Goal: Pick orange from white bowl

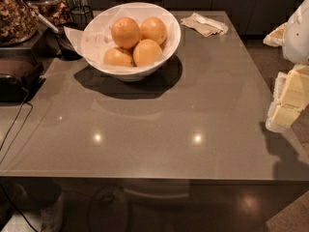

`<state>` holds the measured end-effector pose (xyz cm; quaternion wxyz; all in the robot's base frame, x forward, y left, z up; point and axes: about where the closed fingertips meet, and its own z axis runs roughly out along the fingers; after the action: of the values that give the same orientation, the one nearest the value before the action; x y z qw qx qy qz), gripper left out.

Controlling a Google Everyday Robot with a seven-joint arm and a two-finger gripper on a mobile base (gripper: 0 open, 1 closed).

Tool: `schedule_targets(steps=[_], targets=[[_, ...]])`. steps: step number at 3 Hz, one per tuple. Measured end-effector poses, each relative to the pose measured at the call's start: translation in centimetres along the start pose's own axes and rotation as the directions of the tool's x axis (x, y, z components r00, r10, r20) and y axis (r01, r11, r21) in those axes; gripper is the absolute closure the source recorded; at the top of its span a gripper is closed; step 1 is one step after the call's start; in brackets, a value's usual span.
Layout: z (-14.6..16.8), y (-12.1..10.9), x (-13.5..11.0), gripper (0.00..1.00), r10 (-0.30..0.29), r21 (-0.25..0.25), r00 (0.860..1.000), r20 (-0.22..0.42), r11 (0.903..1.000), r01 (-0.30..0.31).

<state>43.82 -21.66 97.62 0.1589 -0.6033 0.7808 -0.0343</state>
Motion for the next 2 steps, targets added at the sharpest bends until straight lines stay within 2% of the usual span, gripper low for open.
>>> schedule_targets(steps=[1,2], targets=[[-0.2,-0.5,-0.5,0.0,0.008,0.007,1.0,0.005,0.9999,-0.008],[0.2,-2.3,-1.8,0.0,0.01,-0.017,1.0,-0.014,0.9998,-0.01]])
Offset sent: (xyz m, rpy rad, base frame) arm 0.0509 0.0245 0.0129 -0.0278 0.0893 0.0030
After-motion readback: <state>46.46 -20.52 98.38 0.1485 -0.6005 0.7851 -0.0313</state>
